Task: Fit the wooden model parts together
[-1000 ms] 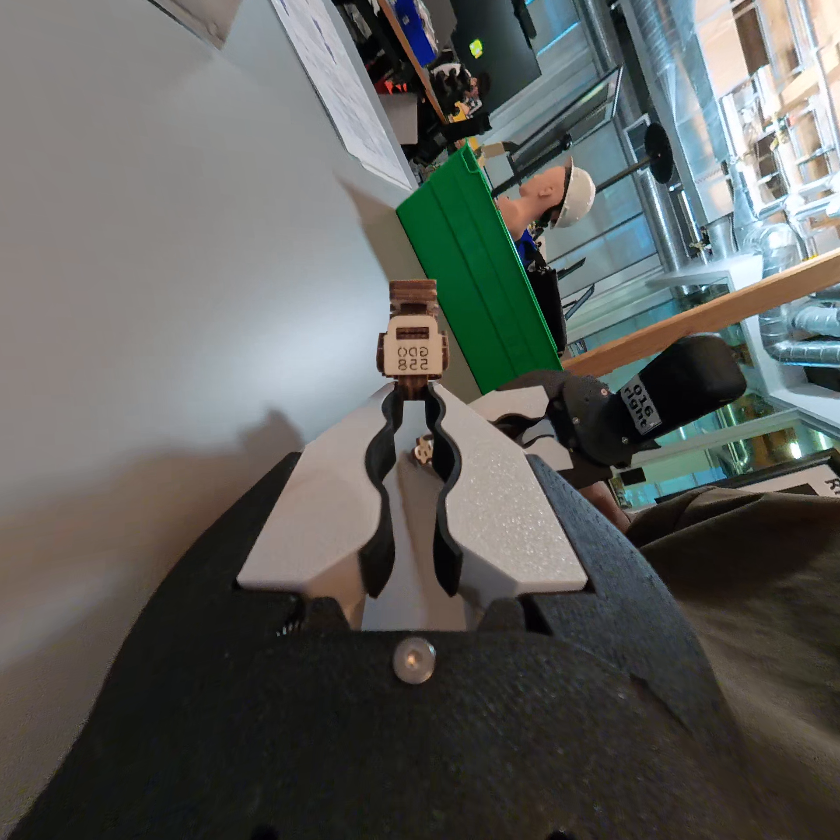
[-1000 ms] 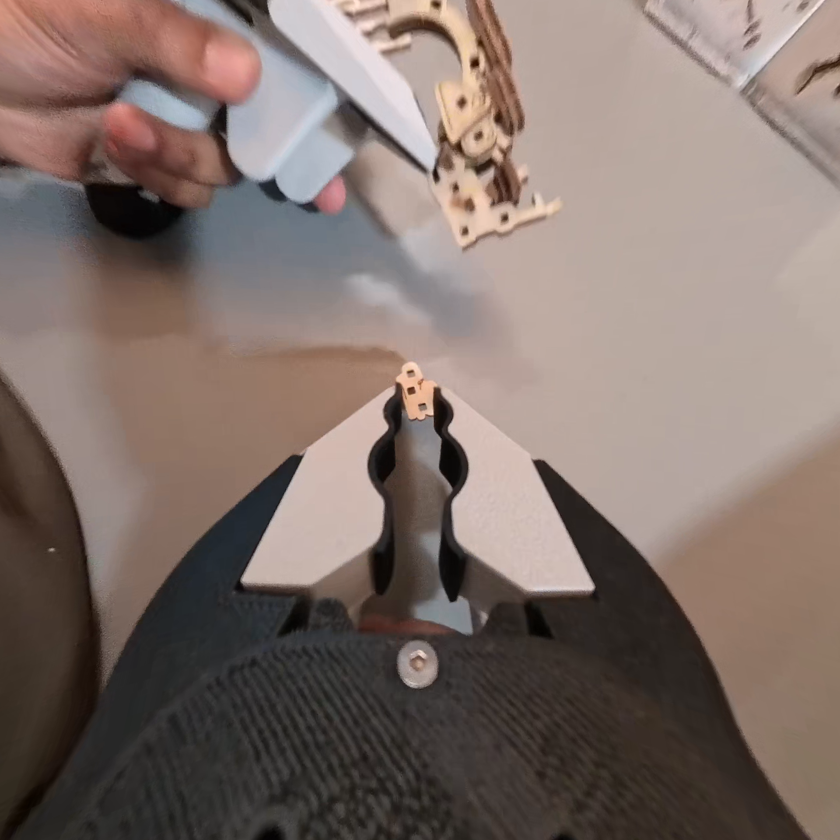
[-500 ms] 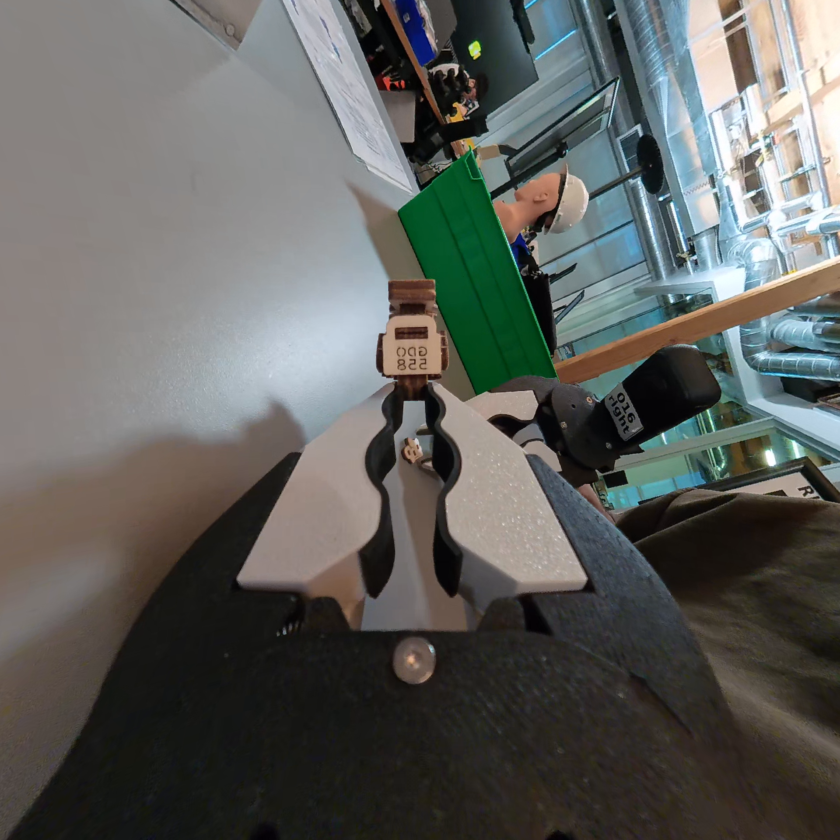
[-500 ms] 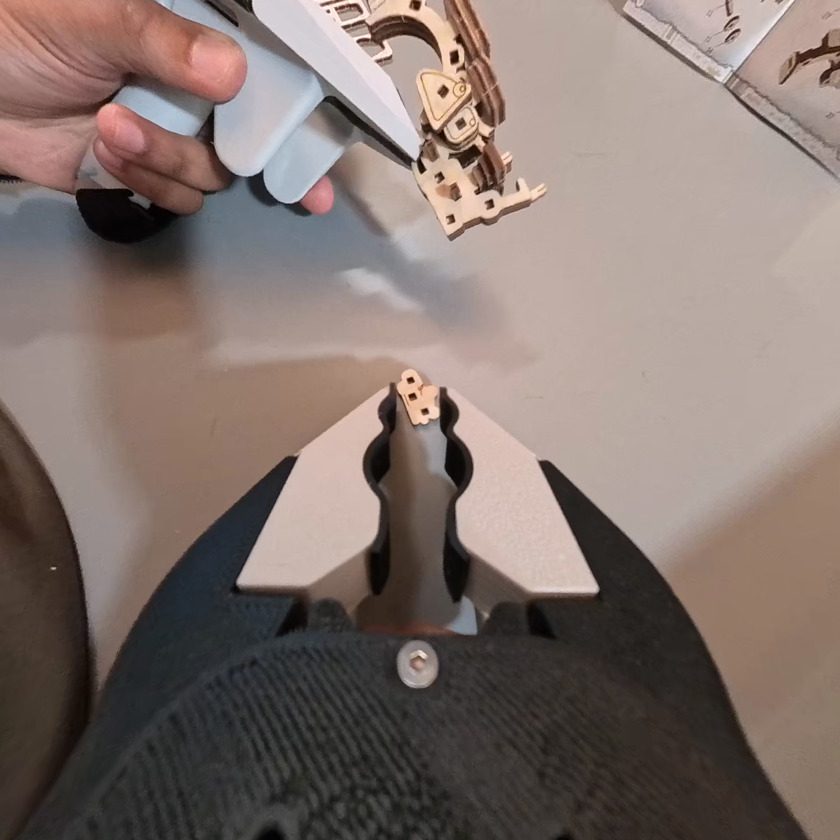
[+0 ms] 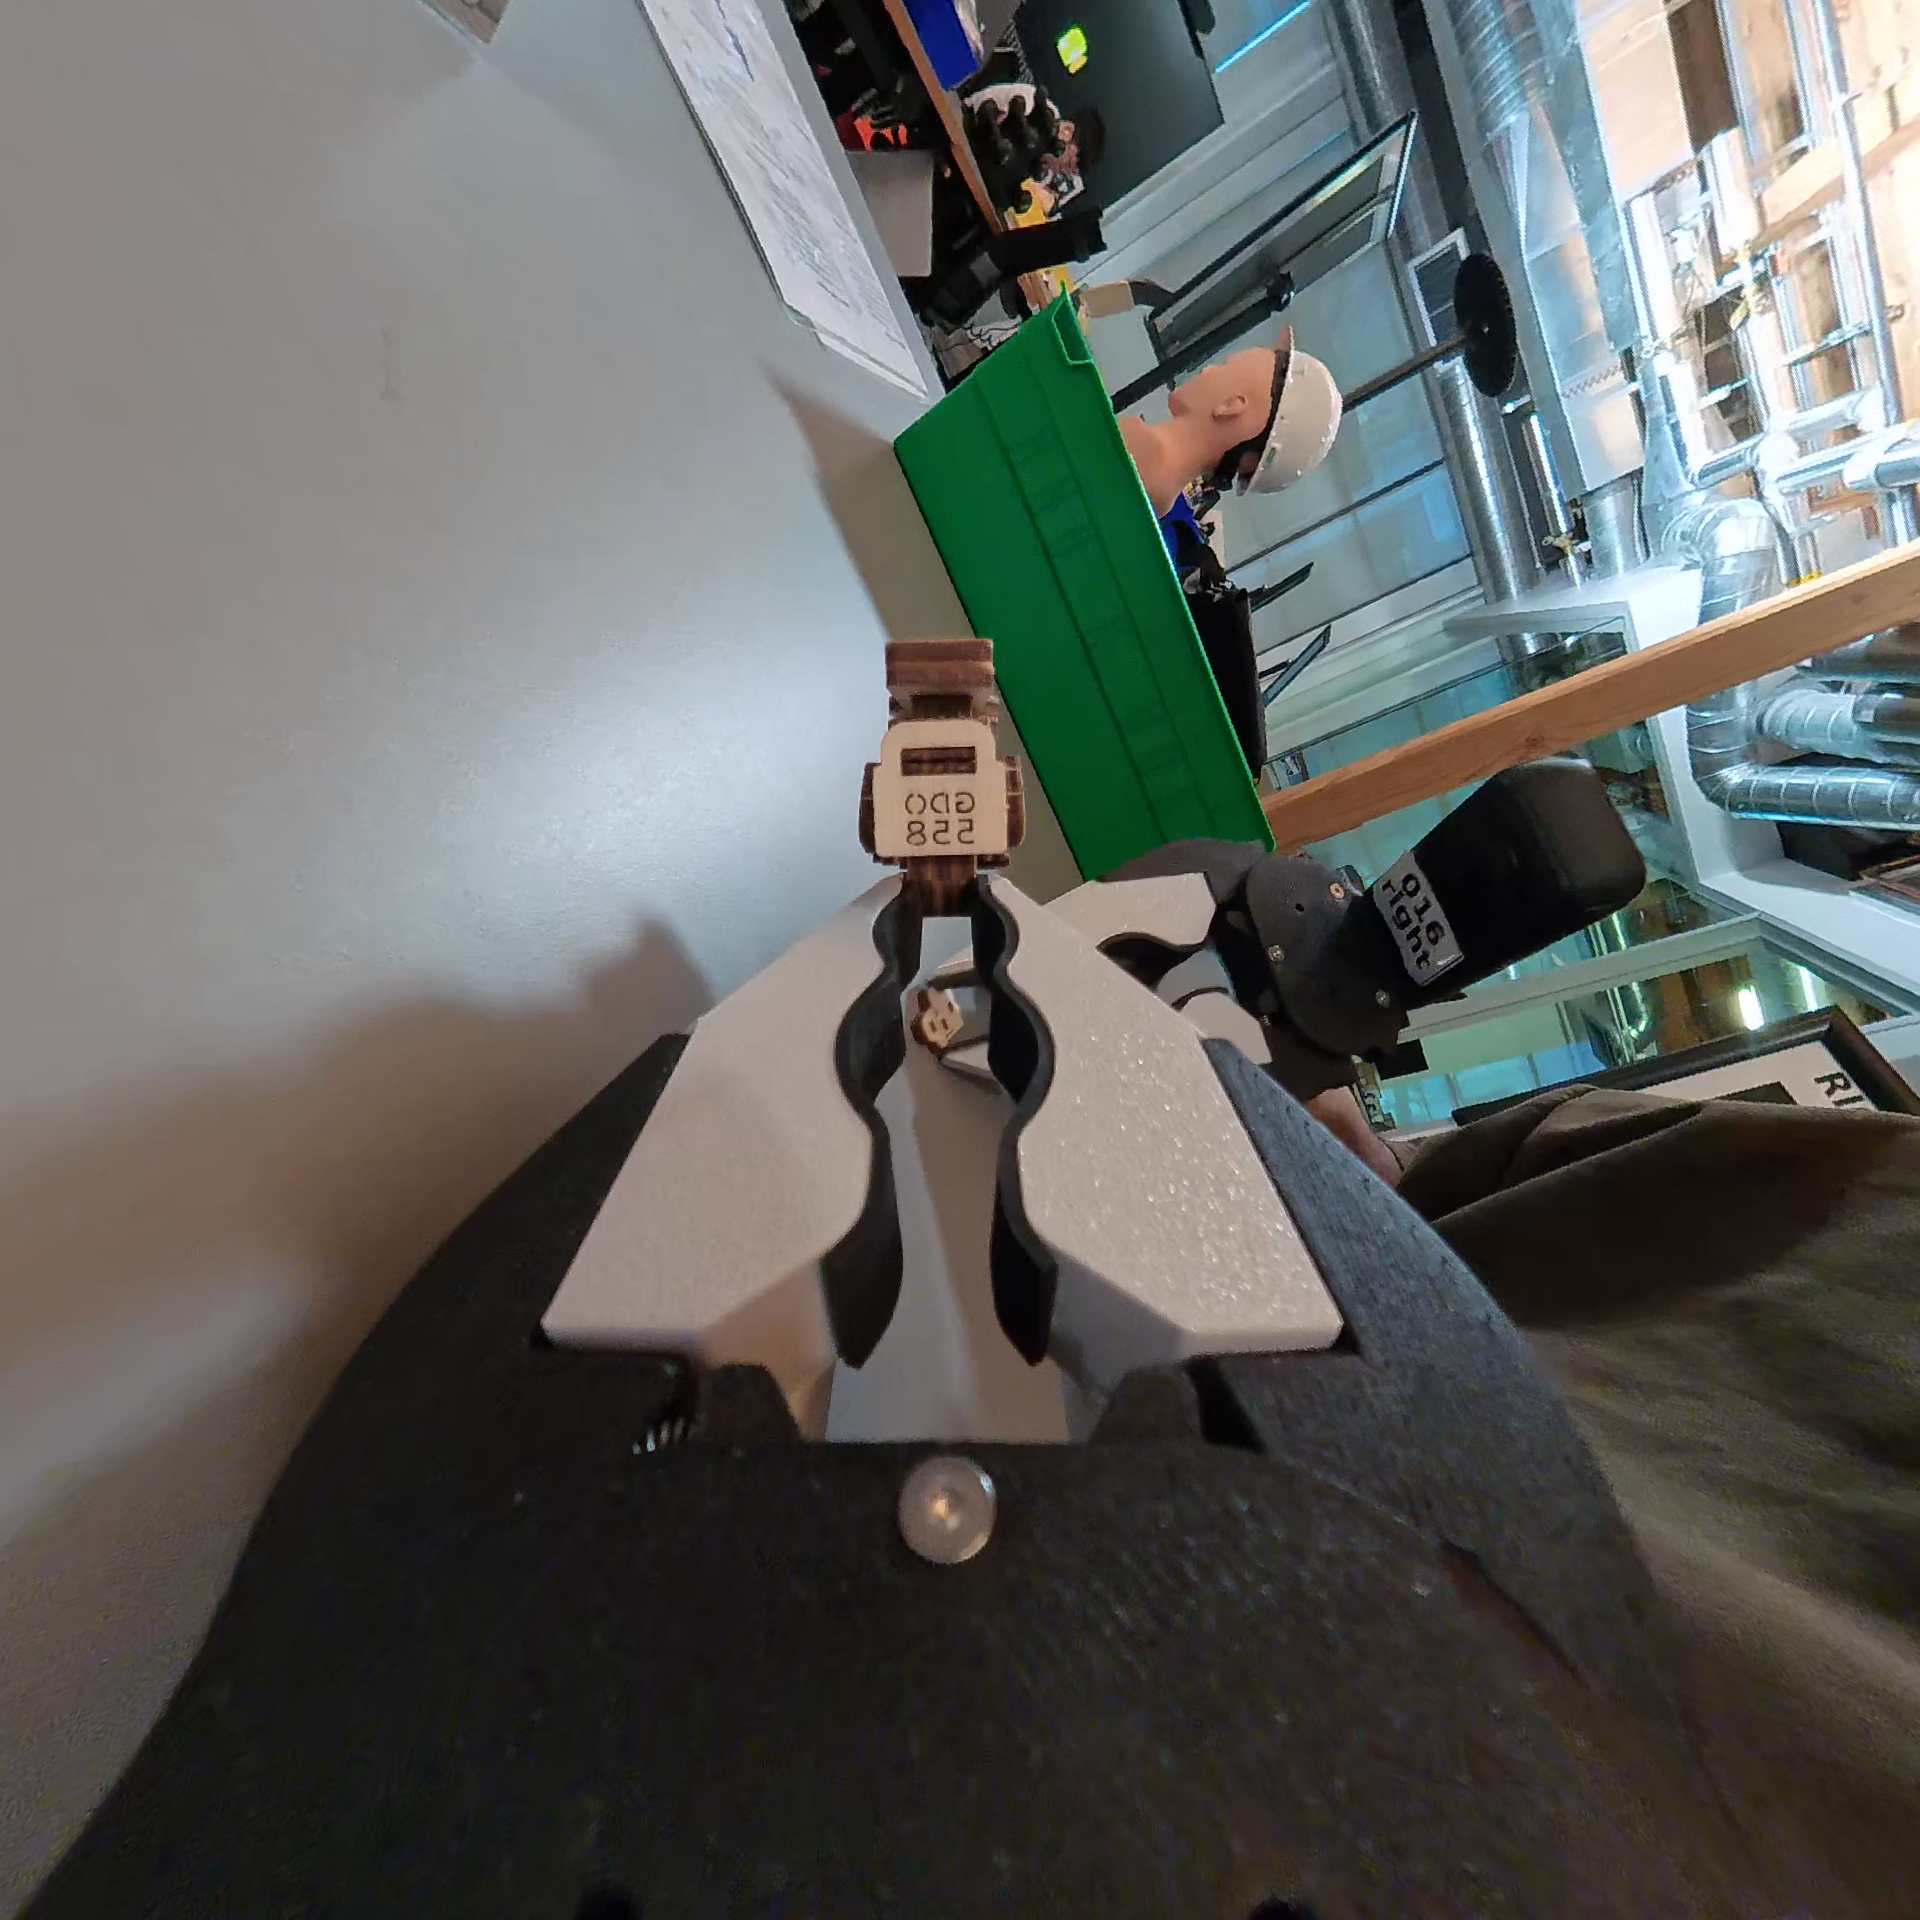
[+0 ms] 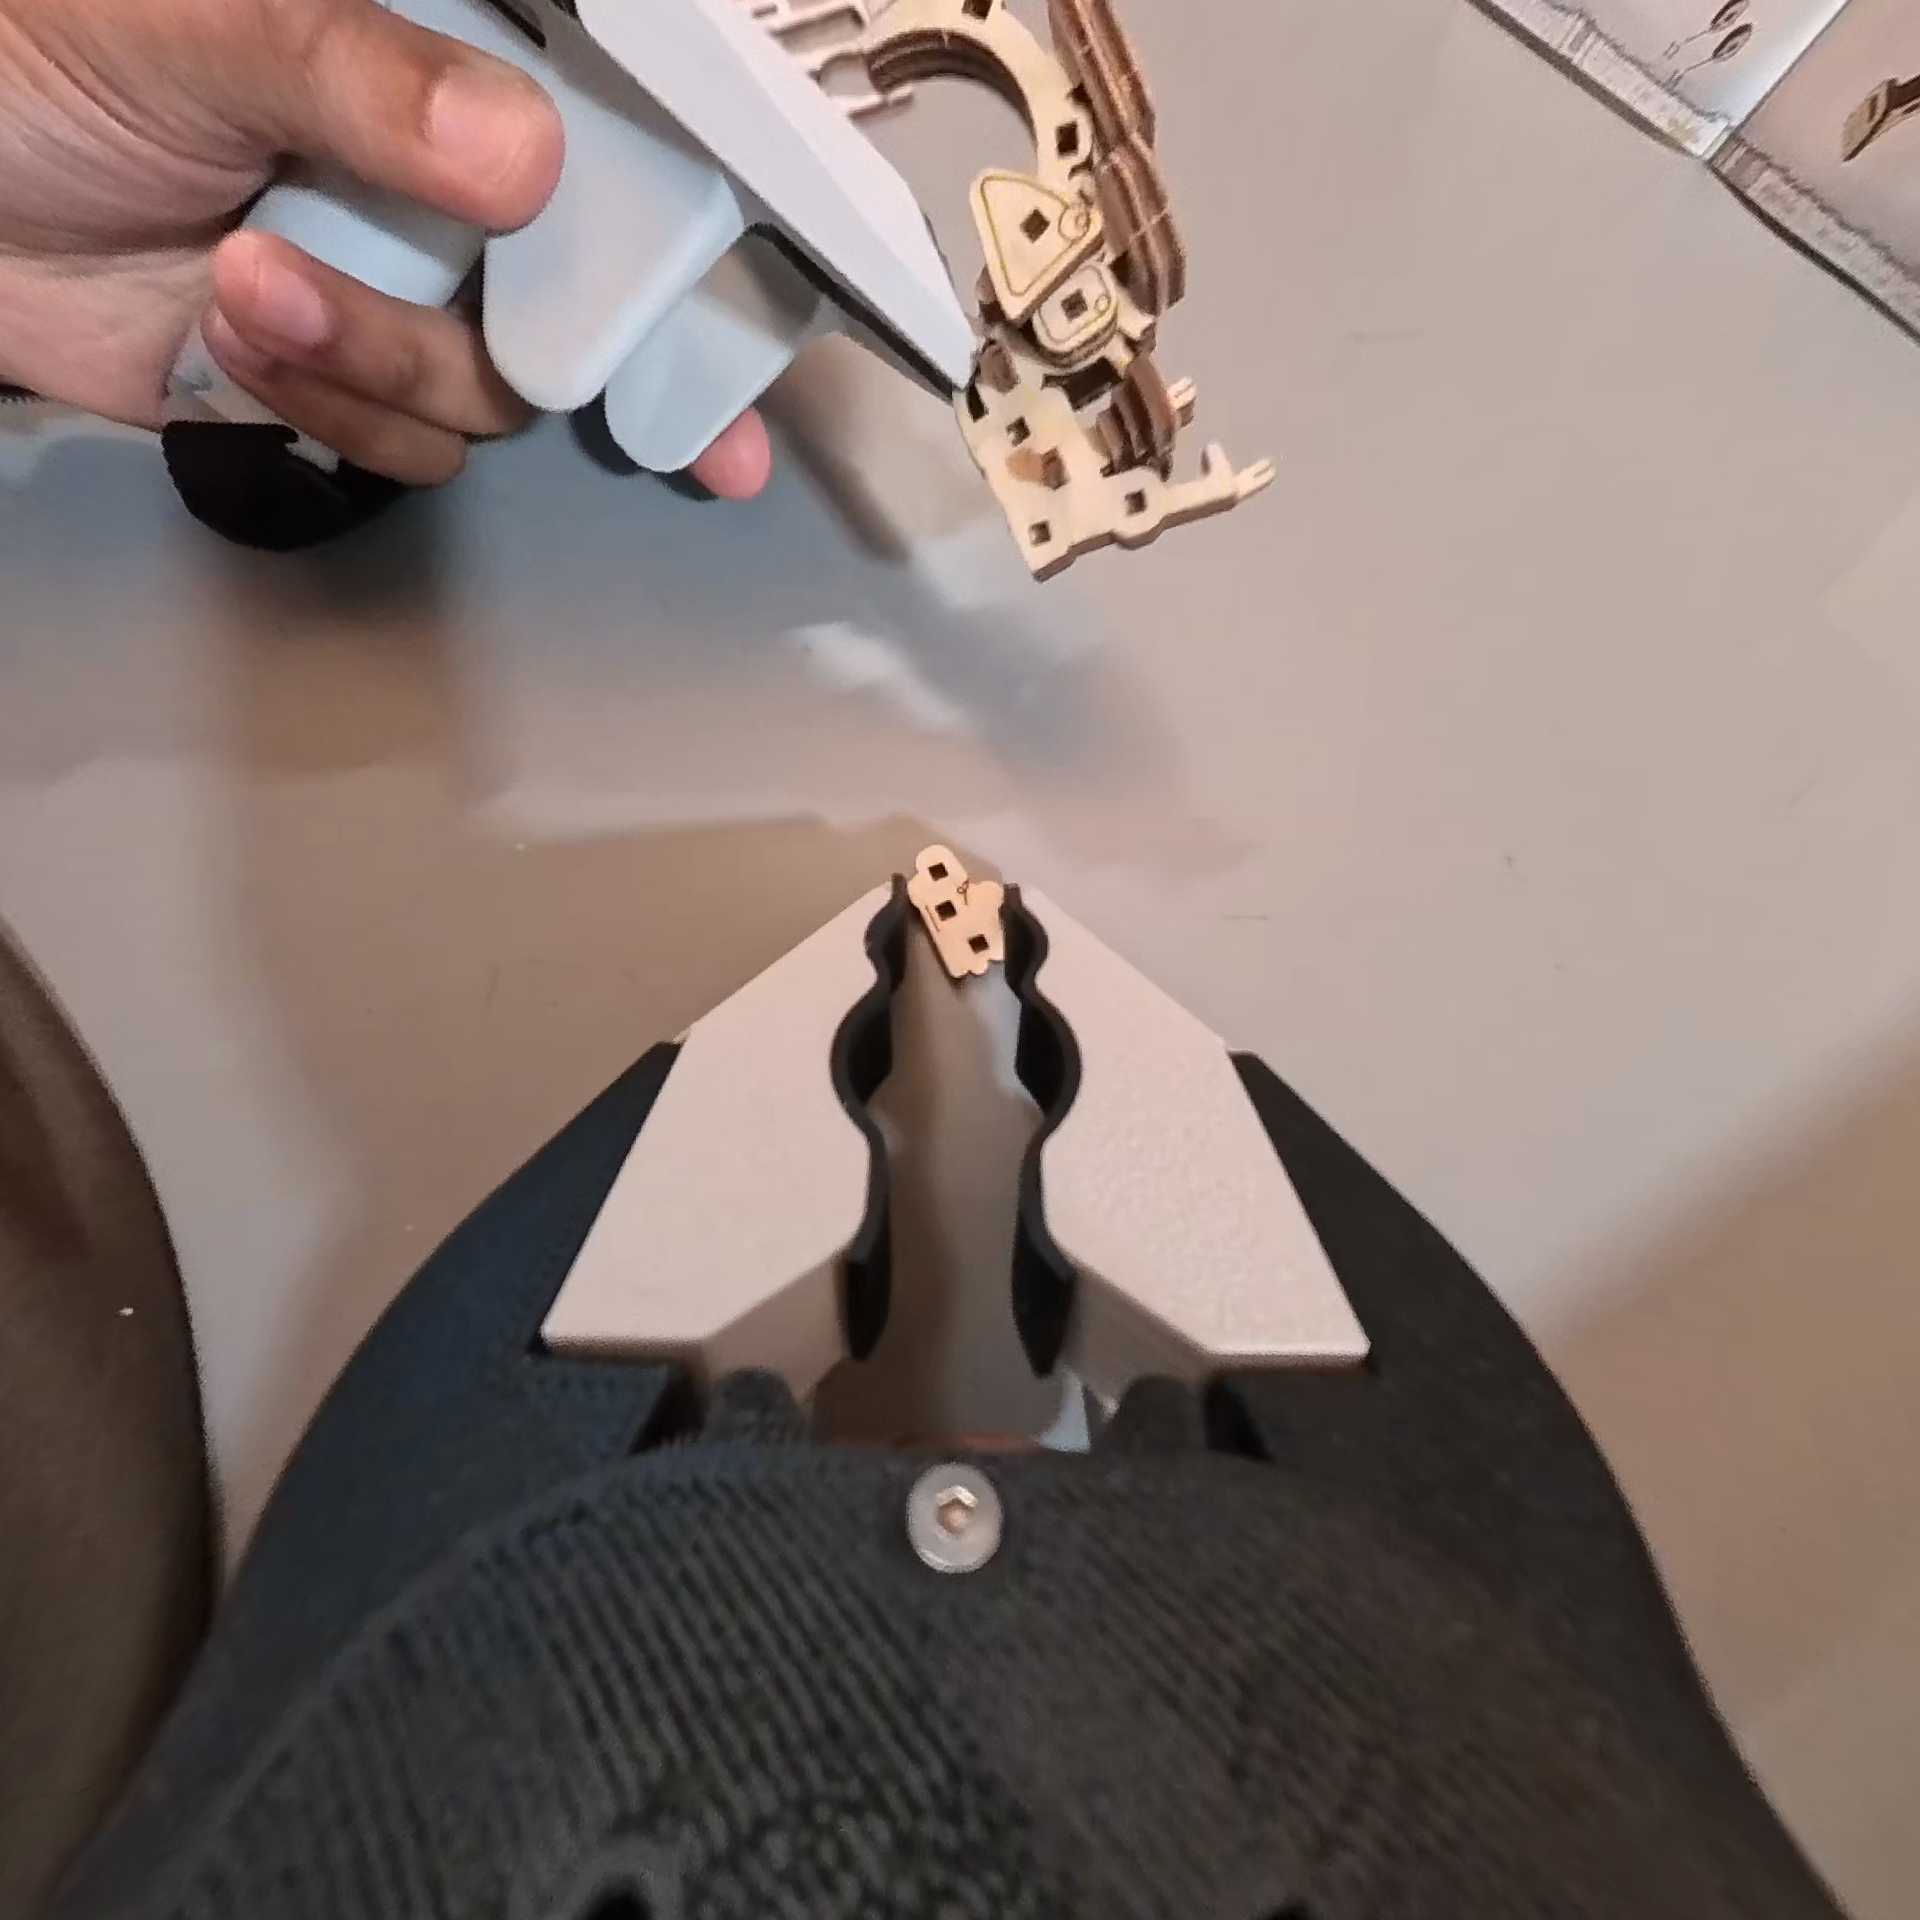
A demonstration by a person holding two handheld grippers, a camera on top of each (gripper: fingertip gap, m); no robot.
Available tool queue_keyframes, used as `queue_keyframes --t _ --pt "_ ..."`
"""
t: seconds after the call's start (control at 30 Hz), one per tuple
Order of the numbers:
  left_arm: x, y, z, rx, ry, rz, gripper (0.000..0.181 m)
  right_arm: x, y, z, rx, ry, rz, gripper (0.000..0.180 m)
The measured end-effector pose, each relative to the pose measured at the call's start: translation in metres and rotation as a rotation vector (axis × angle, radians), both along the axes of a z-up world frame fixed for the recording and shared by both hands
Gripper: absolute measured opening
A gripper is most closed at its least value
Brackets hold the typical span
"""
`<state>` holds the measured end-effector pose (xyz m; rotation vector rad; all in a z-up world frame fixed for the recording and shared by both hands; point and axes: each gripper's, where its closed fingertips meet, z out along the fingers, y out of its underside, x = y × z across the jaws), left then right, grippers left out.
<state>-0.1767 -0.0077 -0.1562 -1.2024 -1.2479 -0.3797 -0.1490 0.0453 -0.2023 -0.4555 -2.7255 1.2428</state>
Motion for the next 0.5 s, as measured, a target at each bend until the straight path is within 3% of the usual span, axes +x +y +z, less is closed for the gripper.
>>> queue_keyframes --t 0.23,0.5 --pt "0.006 0.012 -0.001 -0.009 -0.001 -0.04 0.007 -0.004 -0.008 0.047 -0.19 0.131 0.0 0.017" --pt "0.019 0.038 0.005 0.07 -0.024 -0.057 0.007 -0.006 -0.011 0.069 -0.199 0.324 -0.011 0.016"
